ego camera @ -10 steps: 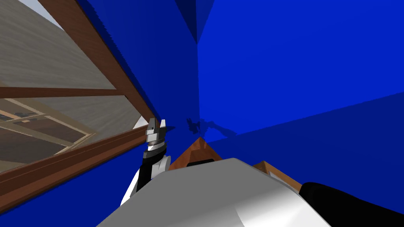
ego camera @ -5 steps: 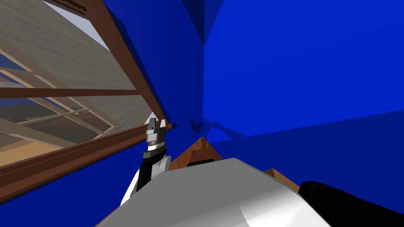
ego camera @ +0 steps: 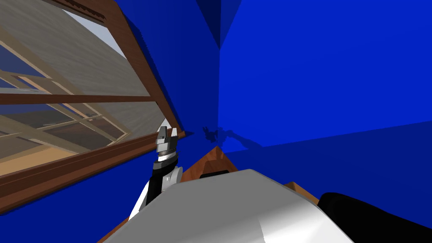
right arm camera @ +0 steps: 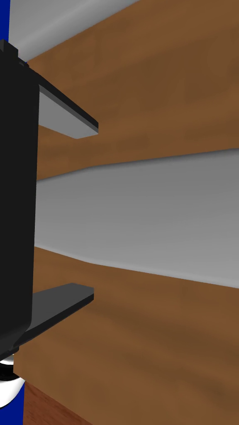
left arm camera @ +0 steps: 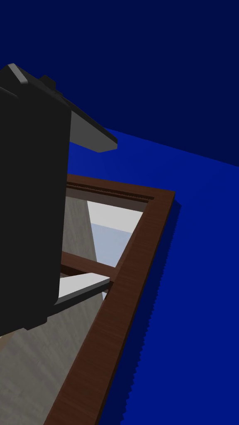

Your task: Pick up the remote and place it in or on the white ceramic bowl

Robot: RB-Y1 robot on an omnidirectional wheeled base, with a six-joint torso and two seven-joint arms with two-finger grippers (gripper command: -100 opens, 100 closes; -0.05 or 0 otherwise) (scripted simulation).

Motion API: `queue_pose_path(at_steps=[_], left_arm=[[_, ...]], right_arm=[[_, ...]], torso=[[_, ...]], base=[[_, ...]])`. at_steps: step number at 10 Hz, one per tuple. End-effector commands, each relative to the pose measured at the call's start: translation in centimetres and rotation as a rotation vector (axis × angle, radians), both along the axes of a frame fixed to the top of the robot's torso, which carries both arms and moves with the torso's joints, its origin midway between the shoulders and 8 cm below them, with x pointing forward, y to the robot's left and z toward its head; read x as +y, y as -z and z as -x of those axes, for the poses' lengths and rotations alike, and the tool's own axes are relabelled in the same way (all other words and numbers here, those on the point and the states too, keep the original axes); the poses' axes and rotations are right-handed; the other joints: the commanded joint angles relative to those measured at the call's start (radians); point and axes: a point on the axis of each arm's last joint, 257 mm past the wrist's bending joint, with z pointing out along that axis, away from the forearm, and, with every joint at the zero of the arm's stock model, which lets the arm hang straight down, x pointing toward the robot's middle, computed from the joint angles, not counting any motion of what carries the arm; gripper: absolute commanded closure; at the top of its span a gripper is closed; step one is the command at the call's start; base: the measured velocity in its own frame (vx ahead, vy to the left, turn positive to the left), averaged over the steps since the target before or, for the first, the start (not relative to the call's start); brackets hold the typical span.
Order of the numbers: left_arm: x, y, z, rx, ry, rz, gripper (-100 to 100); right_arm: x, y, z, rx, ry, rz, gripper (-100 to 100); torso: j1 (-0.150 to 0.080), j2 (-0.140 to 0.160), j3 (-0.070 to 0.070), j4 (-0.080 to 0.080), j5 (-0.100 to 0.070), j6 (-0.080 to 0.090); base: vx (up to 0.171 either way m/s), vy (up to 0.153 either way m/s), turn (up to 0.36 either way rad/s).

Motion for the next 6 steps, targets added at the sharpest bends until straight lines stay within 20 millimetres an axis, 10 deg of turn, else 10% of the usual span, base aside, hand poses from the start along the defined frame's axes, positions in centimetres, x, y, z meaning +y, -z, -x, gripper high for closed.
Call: queue_pose_path(at_steps=[1,2,3,6], left_arm=[[0.00,0.00,0.00,0.000,0.000,0.000,0],[0.00,0.00,0.00,0.000,0.000,0.000,0],[0.00,0.00,0.00,0.000,0.000,0.000,0],[0.00,0.00,0.00,0.000,0.000,0.000,0]], right_arm=[[0.45,1.07,0.42,-0.003,0.008,0.000,-100],[0.30,0.64,0.44,-0.002,0.007,0.000,-100],[0.33,0.71,0.51,-0.002,0.005,0.000,100],[0.37,0.71,0.54,-0.001,0.006,-0.001,100]], torso=[[0.000,0.000,0.000,0.000,0.000,0.000],[0.000,0.000,0.000,0.000,0.000,0.000],[0.000,0.000,0.000,0.000,0.000,0.000],[0.000,-0.001,-0.001,0.000,0.000,0.000]], base=[[-0.020,-0.008,0.085],[-0.009,-0.005,0.016],[0.000,0.000,0.000],[0.000,0.000,0.000]])
